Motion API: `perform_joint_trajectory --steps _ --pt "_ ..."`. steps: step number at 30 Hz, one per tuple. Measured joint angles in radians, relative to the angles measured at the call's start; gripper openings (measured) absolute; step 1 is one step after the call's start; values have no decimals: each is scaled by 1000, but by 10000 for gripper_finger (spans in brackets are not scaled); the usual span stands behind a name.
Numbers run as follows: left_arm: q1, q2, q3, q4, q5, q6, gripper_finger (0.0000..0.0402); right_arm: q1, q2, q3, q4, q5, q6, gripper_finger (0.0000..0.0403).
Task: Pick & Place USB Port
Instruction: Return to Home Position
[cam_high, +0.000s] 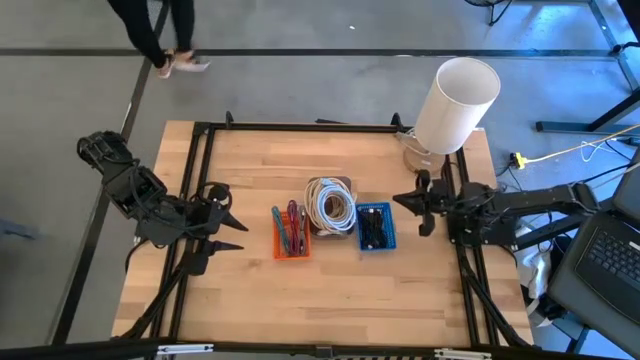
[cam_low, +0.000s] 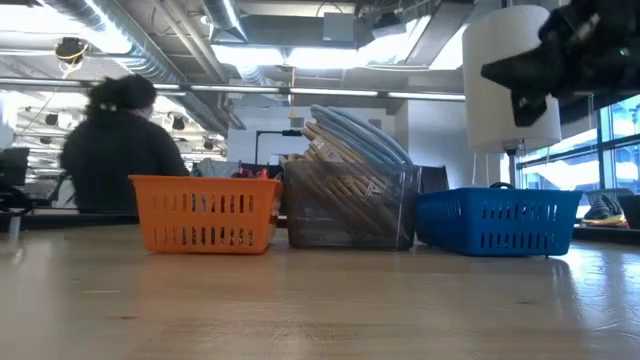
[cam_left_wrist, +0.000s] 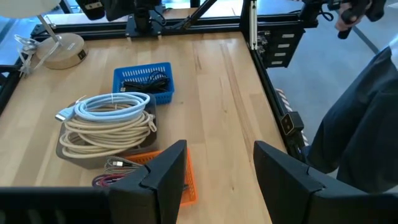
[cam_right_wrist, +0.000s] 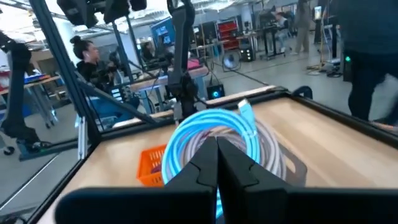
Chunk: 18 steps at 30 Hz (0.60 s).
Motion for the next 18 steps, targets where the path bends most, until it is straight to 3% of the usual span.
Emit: perform_joint_trajectory --steps 5,12,18 --pt "0 0 0 0 0 0 180 0 -110 -80 -14 -4 -6 0" --pt "0 0 0 0 0 0 180 0 -270 -81 -303 -10 -59 0" --pt "0 0 0 0 1 0 180 0 -370 -81 -300 -29 -62 3"
